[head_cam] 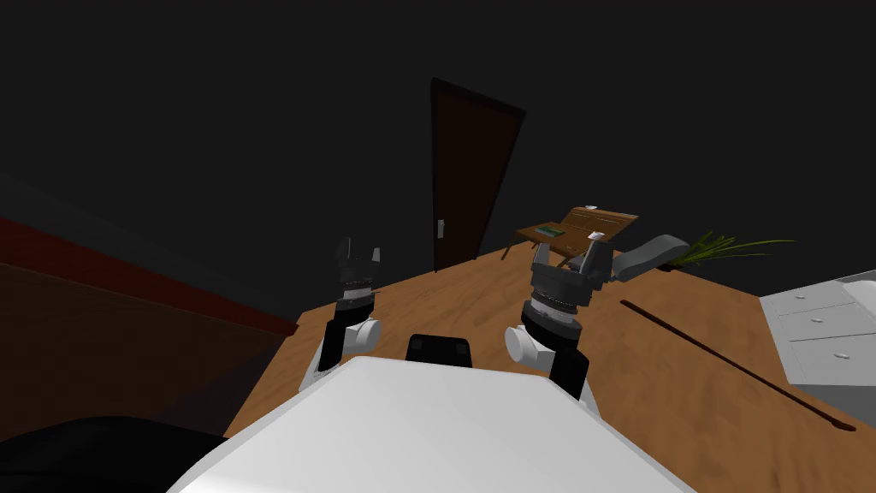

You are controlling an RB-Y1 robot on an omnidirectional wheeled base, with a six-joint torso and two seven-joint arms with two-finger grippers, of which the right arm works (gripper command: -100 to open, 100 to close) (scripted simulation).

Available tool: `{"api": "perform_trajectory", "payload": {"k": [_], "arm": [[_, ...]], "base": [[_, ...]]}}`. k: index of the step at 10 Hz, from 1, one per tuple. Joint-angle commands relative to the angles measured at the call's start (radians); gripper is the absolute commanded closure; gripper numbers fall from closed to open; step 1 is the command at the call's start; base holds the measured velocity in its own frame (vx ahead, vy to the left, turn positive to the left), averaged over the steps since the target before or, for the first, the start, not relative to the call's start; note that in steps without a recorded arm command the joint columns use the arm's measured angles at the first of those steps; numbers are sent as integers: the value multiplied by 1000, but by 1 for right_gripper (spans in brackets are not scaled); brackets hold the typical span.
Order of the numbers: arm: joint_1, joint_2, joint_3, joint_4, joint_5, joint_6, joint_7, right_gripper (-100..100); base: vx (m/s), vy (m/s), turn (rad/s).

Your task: Pull the door open

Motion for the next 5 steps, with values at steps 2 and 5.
{"api": "perform_trajectory", "payload": {"k": [2, 5], "arm": [[-19, -23, -2, 45, 2, 6, 34, -100], [-42, -48, -5, 100, 4, 14, 76, -100]], "base": [[108, -15, 88], [68, 30, 65]]}}
